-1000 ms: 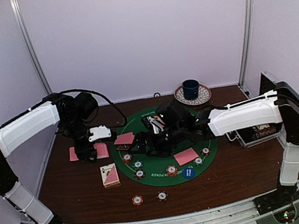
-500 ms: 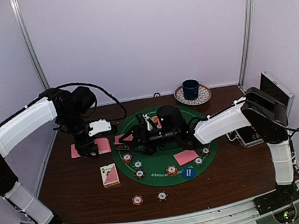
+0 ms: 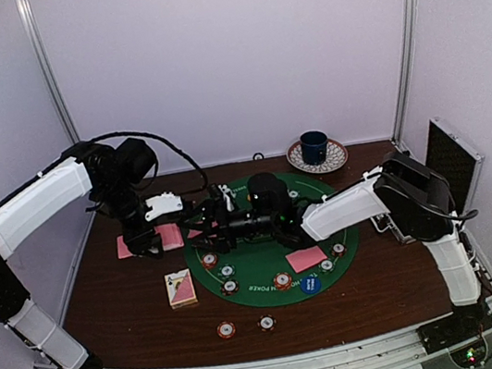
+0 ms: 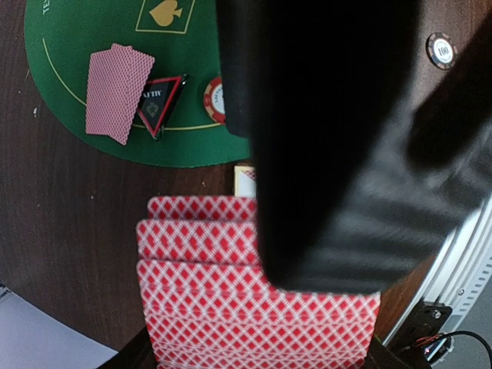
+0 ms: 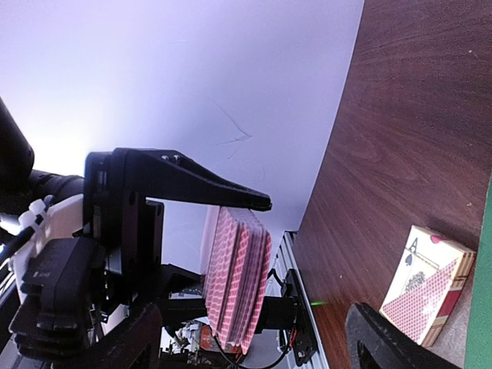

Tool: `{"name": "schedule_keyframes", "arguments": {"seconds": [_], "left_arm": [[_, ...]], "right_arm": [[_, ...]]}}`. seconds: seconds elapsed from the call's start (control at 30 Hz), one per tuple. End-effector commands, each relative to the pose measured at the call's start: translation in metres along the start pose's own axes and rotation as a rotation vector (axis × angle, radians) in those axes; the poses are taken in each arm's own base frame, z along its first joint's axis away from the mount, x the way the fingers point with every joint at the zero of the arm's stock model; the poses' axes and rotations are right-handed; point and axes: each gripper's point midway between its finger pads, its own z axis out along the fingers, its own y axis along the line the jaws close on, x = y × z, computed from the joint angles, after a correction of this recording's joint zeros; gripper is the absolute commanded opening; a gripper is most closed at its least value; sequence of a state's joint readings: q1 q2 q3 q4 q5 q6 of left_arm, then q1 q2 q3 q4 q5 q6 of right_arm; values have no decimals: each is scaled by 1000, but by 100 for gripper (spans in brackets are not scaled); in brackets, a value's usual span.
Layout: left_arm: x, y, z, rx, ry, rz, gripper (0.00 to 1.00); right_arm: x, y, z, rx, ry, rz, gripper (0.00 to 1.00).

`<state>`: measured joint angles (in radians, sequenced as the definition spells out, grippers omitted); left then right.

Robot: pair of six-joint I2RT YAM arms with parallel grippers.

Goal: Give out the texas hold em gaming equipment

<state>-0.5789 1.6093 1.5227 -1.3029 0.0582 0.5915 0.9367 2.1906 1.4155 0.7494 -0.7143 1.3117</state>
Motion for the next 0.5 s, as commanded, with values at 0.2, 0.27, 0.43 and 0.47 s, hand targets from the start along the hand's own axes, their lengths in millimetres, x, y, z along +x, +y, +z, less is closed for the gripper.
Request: {"name": "schedule_keyframes", "arguments": {"seconds": [0.2,0.27,0.43,0.47], "left_arm": [[-8,2,-11,-10,-40,-10,0],[-8,2,-10,-8,-38,-10,0],[-9,2,-11,-8,-41,-10,0],[-9,2,-11,-7,-43,-11,0]], "right_arm": [[9,12,31,-95,72,12,88],[10,13,35,-104,80,9,89],[14,13,48,-131,109,27,91],[16,13,51,-134,118,30,91]]}}
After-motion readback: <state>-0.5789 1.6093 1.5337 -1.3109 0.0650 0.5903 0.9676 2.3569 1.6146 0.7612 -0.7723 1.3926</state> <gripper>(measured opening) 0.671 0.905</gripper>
